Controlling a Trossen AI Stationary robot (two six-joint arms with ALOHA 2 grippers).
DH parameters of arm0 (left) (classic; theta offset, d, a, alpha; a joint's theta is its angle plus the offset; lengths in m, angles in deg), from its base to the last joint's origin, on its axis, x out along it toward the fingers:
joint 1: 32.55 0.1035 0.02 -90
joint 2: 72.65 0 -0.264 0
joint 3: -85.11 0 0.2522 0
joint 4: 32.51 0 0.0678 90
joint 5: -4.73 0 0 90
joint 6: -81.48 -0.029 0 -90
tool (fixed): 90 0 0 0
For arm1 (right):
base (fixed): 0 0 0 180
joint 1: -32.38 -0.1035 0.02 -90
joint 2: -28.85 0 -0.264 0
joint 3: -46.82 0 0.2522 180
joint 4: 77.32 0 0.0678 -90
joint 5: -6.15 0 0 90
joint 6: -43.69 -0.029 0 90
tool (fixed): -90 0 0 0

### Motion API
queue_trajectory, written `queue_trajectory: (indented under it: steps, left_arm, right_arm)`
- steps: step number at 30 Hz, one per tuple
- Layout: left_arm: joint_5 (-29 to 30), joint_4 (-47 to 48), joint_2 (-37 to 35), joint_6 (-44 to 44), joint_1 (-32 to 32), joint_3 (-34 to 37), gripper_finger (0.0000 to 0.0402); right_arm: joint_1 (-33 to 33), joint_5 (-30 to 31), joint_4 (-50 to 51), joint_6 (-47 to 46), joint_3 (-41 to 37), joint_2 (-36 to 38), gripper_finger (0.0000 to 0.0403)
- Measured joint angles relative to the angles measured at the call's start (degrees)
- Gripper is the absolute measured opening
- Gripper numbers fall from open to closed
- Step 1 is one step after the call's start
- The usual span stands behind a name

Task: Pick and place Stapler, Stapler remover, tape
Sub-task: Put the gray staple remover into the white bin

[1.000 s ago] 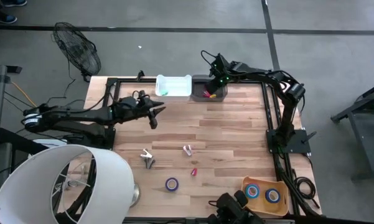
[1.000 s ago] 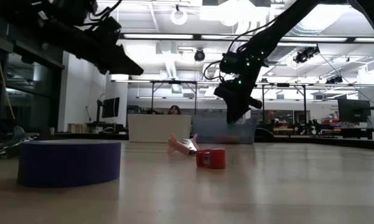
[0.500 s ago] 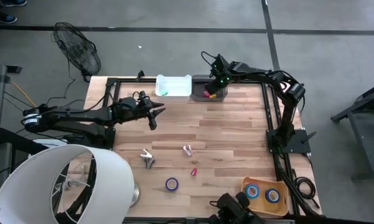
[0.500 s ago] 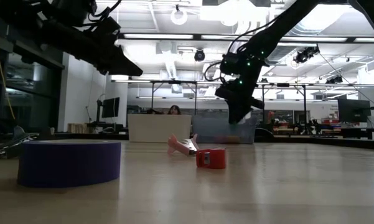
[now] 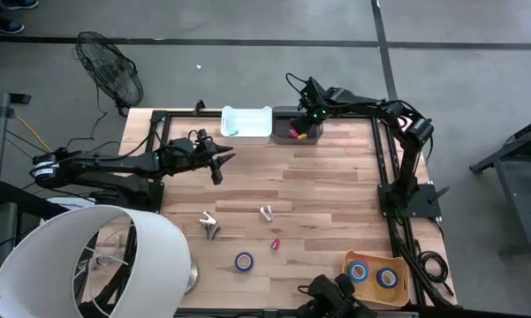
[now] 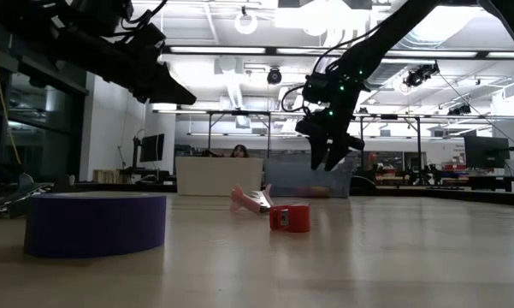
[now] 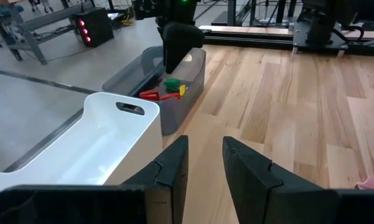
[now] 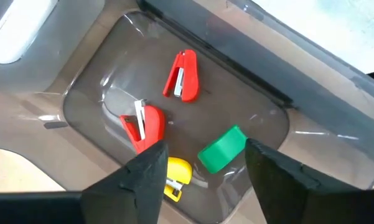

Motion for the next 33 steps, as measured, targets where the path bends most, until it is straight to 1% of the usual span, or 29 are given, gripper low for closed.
queue_trajectory:
  steps: [11, 17, 23, 28, 33]
  left_arm:
    - [-0.02, 0.42, 0.0, 0.98, 0.0, -0.01, 0.0097]
    - [-0.18, 0.48, 0.0, 2.61, 0.0, -0.01, 0.0097]
    - [-4.29, 1.04, 0.01, 3.55, 0.0, -0.01, 0.0097]
    - [-6.18, 4.89, 0.02, 5.26, -0.02, -0.03, 0.0097]
    - [-6.63, 9.79, 0.02, 10.4, -0.16, -0.05, 0.0097]
  right_arm:
    - [-0.07, -3.18, 0.01, 2.37, 0.0, 4.18, 0.0209]
    - [-0.21, -6.31, 1.32, 3.05, 0.0, 6.91, 0.0209]
    - [-1.11, -8.1, 4.09, 4.44, 0.0, 9.26, 0.0209]
    - [-3.26, -8.33, 6.36, 6.25, 0.0, 11.06, 0.0209]
    - [-5.72, -7.97, 8.96, 6.75, 0.0, 13.04, 0.0209]
